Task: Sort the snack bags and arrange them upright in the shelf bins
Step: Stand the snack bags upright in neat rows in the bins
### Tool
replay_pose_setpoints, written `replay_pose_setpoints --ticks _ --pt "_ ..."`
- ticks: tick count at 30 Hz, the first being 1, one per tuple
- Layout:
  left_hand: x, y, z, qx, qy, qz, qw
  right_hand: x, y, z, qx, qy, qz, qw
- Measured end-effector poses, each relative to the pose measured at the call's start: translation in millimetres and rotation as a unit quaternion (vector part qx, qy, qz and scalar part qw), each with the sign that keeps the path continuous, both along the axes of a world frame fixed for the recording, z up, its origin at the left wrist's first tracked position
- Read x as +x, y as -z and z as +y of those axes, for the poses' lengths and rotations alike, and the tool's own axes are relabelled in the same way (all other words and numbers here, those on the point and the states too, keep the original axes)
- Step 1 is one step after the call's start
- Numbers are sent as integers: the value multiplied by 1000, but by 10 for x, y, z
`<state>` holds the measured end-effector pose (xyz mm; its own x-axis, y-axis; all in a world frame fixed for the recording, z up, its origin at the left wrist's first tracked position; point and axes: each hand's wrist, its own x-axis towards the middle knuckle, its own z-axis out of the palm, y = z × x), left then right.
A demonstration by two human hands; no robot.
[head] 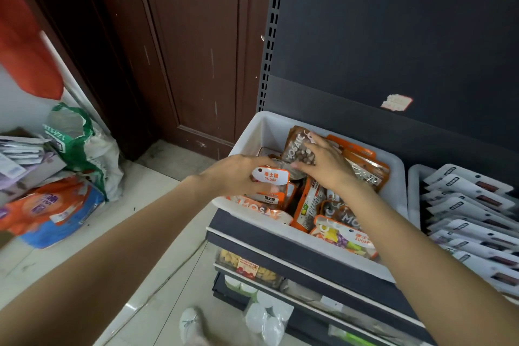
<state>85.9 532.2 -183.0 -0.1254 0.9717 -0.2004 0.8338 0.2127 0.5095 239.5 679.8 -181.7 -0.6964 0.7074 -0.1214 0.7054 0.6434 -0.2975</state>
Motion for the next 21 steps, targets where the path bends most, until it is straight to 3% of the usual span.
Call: replay_pose_setpoints --ticks 7,10,14,18,21 --pt "4 35 -37 -23 -5 46 999 205 21 -6 -58 -8 -136 989" --pt "43 25 3 -30 -18 64 997 416 49 34 -76 17 -120 990" --pt "138 -12 41 -15 -2 112 994 515 30 13 -39 28 -141 989" --pt "169 -43 -4 -30 1 99 995 362 -55 -83 29 -10 -194 980" --pt "114 -28 -77 -42 2 70 997 230 -46 -191 52 -19 -128 990"
